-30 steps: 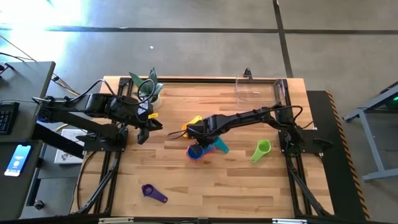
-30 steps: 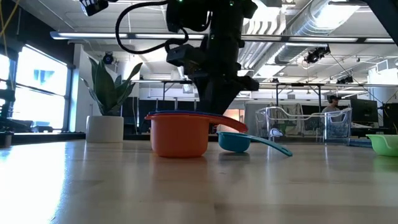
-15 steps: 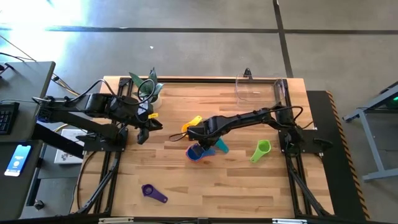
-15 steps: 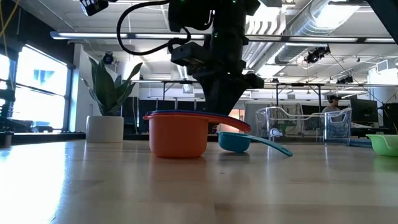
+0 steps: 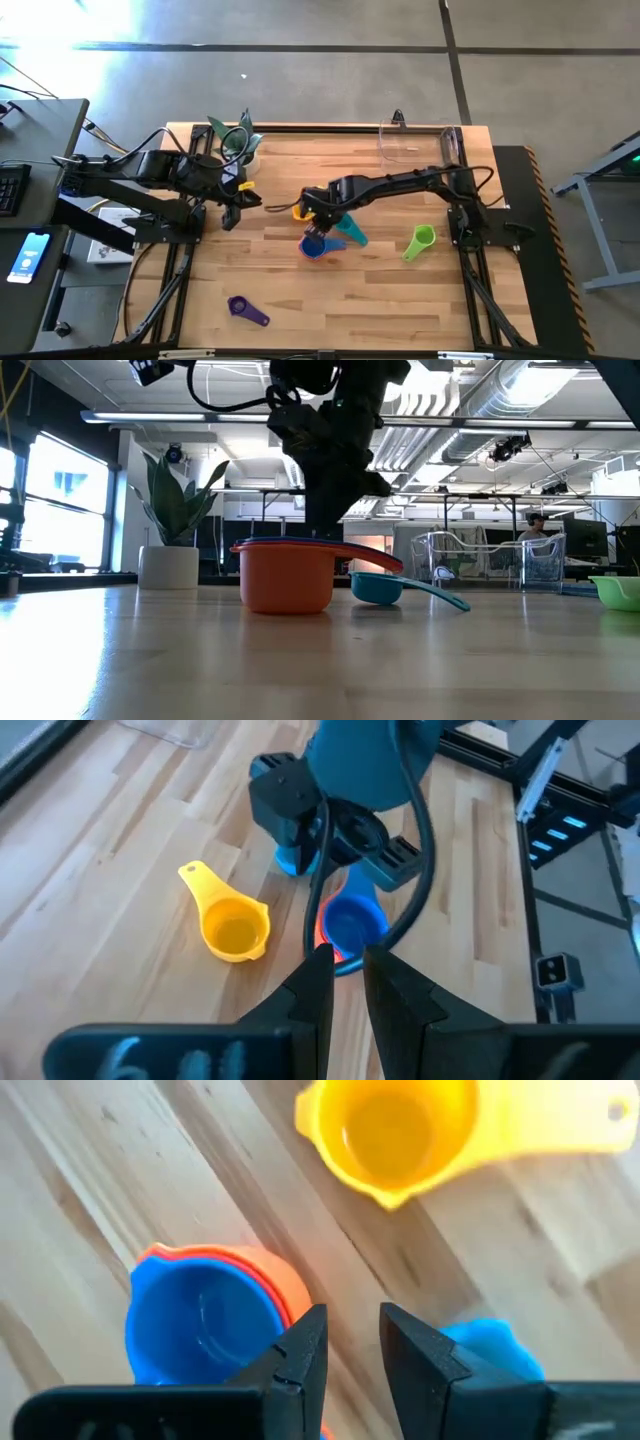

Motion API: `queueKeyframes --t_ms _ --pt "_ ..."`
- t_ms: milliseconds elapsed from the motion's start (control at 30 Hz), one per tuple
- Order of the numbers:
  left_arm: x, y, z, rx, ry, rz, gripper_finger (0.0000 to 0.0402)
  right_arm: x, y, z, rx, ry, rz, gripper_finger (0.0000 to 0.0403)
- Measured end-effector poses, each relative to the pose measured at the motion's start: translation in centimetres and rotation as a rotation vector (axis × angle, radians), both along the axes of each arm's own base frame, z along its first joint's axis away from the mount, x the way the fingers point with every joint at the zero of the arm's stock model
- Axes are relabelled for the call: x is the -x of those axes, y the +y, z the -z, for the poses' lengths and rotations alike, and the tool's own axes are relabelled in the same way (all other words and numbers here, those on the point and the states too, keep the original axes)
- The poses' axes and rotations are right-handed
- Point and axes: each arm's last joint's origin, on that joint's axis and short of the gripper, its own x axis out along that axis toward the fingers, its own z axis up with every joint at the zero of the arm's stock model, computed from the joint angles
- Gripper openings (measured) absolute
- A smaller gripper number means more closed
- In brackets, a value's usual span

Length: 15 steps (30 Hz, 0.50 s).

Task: Nest measuring cups in basket
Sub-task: Stack the yellow measuring cup on top of the blue measuring cup

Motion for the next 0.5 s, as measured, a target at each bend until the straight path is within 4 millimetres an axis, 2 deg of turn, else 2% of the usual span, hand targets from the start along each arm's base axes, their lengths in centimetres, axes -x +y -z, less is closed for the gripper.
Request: queueKeyframes --t_ms 200,500 --pt "0.0 0.3 0.0 0.014 -0.01 -0.112 0.0049 -0.7 -2.0 -0.3 0.032 -0.089 -0.183 0.0087" --pt "0.0 0.7 -0.1 0.024 -0.043 -0.315 0.0049 -2.0 -4.9 -1.1 0.249 -0.267 -0.494 0.0087"
